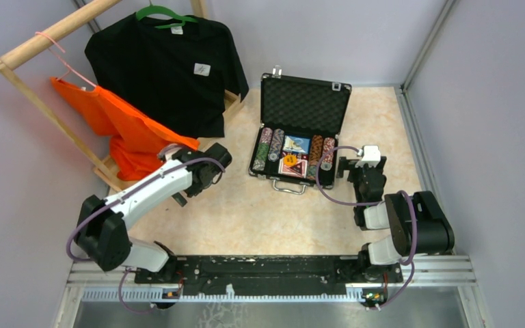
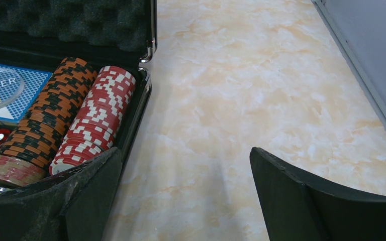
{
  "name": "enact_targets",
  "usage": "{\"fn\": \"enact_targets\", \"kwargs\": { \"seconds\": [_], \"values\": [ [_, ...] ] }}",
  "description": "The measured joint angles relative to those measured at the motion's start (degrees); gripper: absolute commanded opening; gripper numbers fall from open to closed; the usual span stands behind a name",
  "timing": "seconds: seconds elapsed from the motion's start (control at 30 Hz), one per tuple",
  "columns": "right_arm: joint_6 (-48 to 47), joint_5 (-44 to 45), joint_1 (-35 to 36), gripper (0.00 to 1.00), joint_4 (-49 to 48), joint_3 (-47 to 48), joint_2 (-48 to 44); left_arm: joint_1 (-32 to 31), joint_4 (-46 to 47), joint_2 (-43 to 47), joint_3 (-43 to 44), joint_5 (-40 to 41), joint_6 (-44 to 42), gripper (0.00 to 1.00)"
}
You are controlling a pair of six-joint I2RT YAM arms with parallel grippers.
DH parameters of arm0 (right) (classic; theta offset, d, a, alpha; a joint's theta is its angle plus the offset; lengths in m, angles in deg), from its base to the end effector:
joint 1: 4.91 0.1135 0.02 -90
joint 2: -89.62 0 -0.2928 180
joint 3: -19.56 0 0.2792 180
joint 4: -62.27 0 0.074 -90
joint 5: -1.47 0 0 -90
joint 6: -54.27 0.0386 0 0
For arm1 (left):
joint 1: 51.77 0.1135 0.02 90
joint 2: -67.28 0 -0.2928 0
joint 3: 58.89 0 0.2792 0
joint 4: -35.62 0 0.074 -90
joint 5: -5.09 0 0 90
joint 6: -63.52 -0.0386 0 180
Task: Pack up texas hold em set
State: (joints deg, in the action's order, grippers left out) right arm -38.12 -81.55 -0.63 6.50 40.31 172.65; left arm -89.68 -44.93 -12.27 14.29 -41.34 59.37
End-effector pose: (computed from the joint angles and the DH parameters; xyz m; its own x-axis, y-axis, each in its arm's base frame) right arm 0.2256 0.0122 0.1442 -0.1149 -0.0501 -0.9921 0.0416 0.9976 -0.0552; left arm 0.2135 -0.1325 0.2686 -0.4719 -0.5484 -0.6903 -0.7557 0.6549 -0.0038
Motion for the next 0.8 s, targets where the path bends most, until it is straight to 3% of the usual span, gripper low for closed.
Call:
{"fn": "enact_targets", "kwargs": {
  "seconds": [0.3, 0.43, 0.63, 0.8],
  "values": [
    [0.0, 0.0, 0.0, 0.99, 0.0, 0.0, 0.0, -0.33, -5.11, -7.06, 6.64, 1.31, -0.2, 0.99],
    [0.0, 0.0, 0.0, 0.99, 0.0, 0.0, 0.0, -0.37, -3.08, -7.96, 8.24, 5.29, -8.87, 0.99],
    [0.0, 0.0, 0.0, 0.99, 0.0, 0.0, 0.0, -1.46, -3.34, -9.81, 8.37, 6.97, -13.49, 0.99],
    [-0.02, -0.02, 0.0, 0.99, 0.0, 0.0, 0.0, -6.34, 4.94, -5.44, 4.09, 5.97, -26.27, 0.99]
  ]
}}
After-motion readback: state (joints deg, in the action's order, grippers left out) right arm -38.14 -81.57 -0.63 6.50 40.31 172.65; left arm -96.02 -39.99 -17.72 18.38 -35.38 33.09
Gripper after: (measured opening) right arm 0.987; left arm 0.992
